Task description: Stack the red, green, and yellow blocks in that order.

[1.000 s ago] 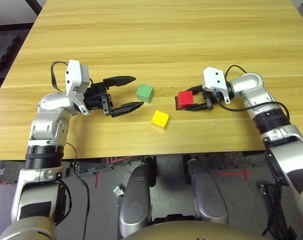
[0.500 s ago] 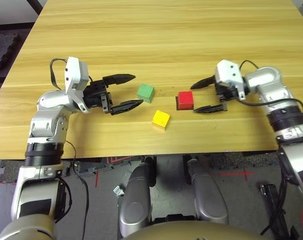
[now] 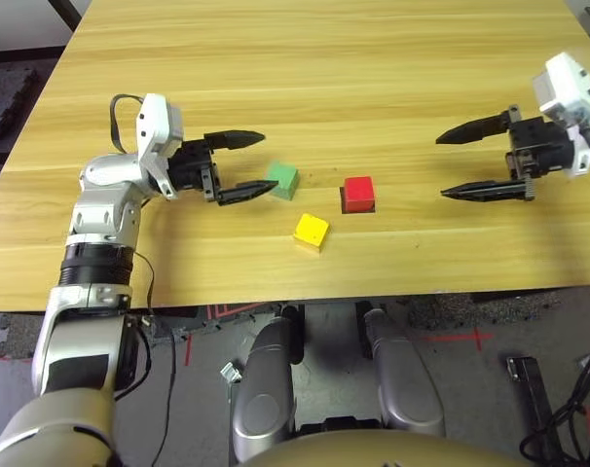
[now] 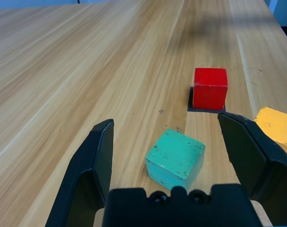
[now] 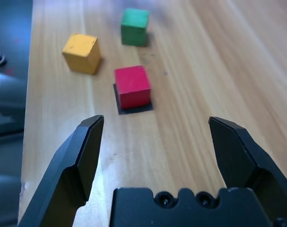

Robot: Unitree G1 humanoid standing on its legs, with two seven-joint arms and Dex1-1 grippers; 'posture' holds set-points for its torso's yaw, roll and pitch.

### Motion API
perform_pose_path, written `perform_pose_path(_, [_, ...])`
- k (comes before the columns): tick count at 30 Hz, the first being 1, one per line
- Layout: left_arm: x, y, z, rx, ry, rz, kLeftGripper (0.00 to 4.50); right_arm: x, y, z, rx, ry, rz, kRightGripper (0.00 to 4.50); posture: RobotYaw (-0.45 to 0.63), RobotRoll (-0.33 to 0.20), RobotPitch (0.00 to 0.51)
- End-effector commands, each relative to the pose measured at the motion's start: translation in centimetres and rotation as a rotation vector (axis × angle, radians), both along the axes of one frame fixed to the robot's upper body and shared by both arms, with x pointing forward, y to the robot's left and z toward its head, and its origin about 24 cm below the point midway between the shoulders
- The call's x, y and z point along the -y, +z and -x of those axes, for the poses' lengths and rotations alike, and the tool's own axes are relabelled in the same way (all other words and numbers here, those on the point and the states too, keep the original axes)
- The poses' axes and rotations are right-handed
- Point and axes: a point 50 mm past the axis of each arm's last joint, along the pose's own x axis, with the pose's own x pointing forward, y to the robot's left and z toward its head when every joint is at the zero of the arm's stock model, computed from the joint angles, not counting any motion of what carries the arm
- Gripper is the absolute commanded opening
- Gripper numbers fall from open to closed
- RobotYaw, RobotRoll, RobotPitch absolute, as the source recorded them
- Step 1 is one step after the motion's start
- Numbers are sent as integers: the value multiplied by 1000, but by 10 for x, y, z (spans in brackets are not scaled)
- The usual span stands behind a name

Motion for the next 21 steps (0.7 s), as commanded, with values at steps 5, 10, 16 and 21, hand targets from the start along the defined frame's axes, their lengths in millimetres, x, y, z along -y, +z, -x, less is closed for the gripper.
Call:
perform_pose_path(5, [1,-10,-3,-6,-86,-125,4500,6,-1,10,5,-61,-45,4458,192,53,280])
perform_pose_path(10, [0,6,-12,34,-26,-76,4500,3,-4,12,9,-69,-67,4458,170,61,283])
perform_pose_path(16, [25,10,14,-16,101,38,4500,2,-15,18,-14,-89,-90,4458,168,80,297])
perform_pose_path(21, [41,14,41,-58,324,5,4500,2,-20,18,-26,-101,-101,4458,192,94,308])
